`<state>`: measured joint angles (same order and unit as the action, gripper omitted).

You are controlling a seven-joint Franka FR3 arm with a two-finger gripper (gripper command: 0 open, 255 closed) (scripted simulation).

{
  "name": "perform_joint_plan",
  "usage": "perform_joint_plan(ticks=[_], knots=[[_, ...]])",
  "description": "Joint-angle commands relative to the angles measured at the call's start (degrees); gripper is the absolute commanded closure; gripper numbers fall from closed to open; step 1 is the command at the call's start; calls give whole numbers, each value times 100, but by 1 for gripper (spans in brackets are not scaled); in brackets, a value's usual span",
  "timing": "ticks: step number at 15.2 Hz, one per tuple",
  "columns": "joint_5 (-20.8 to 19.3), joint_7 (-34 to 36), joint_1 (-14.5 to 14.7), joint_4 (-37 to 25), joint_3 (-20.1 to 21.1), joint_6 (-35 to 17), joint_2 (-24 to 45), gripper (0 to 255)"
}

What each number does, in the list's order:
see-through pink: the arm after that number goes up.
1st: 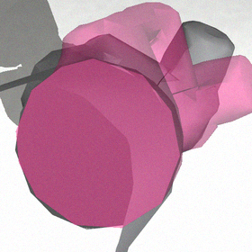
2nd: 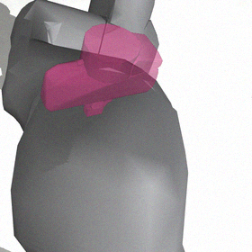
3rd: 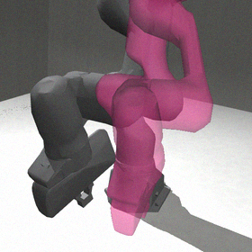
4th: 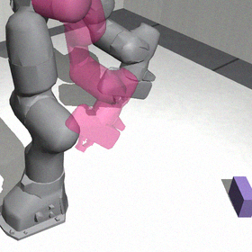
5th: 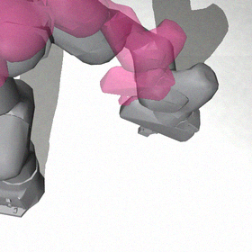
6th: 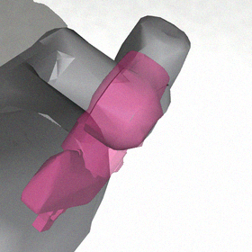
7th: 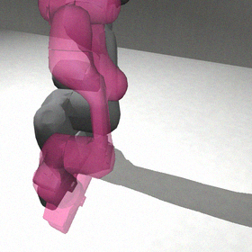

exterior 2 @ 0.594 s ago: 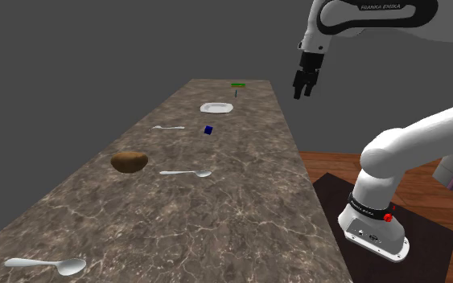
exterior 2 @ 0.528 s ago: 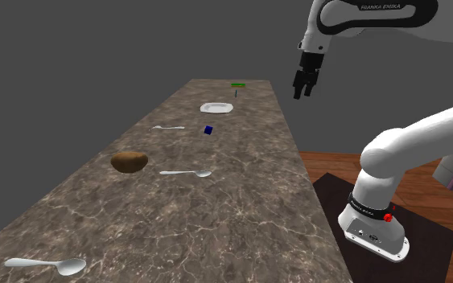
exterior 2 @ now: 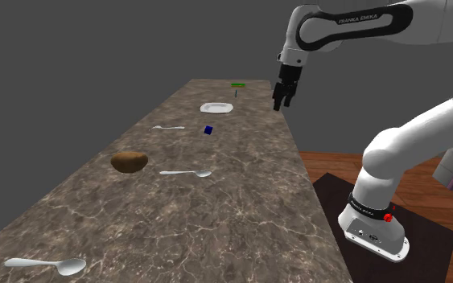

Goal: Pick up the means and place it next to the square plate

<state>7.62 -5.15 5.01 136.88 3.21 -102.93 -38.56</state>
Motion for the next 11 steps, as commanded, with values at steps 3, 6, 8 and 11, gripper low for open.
perform_joint_plan(ticks=[3, 6, 8, 11], knots=[[206, 121, 214, -21, 318, -648, 548, 0], [315, 197, 357, -95, 541, -1086, 972, 0], [367, 250, 443, -175, 690, -1366, 1273, 0], [408, 339, 561, -341, 913, -1766, 1748, 0]])
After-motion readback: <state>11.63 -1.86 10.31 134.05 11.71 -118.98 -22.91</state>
